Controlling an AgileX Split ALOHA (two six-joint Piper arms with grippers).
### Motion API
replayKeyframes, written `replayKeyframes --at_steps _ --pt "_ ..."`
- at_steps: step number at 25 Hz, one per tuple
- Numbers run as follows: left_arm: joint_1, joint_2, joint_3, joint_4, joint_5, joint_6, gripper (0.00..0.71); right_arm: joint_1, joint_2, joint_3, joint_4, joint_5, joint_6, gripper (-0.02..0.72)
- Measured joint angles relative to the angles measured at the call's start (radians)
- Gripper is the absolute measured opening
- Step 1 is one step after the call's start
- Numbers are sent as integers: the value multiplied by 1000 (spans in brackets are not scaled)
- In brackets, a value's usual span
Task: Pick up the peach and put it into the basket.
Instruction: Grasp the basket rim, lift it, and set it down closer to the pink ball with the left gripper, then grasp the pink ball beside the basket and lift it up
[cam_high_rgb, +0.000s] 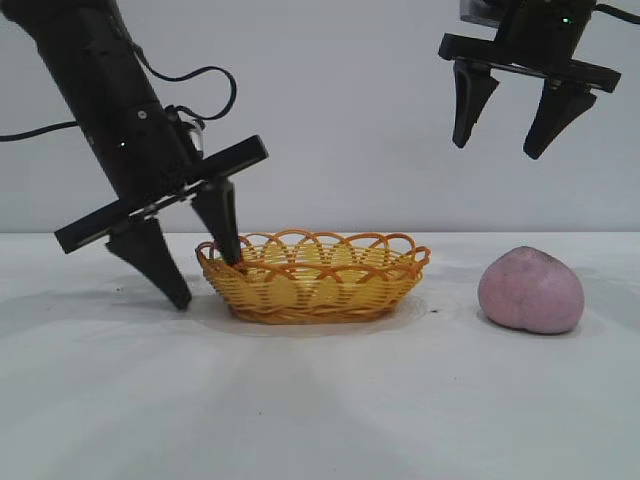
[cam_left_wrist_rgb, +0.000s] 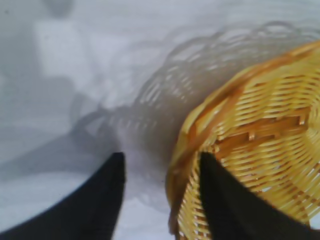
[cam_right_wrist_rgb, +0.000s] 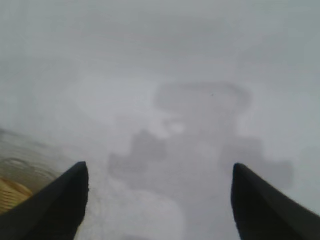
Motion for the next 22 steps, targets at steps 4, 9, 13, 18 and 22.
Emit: replayKeyframes --at_steps 4,9,13,18,22 --pt "-1 -28 0 67 42 25 546 0 0 0 0 0 0 508" --pt "-1 -107 0 168 55 29 546 0 0 -2 0 0 0 508" --pt "-1 -144 -27 292 86 18 546 0 0 -2 0 6 0 508" --pt "27 -149 -66 421 162 -7 546 0 0 -2 0 15 0 508" --pt "101 -150 -69 432 193 -9 546 0 0 -2 0 16 0 508"
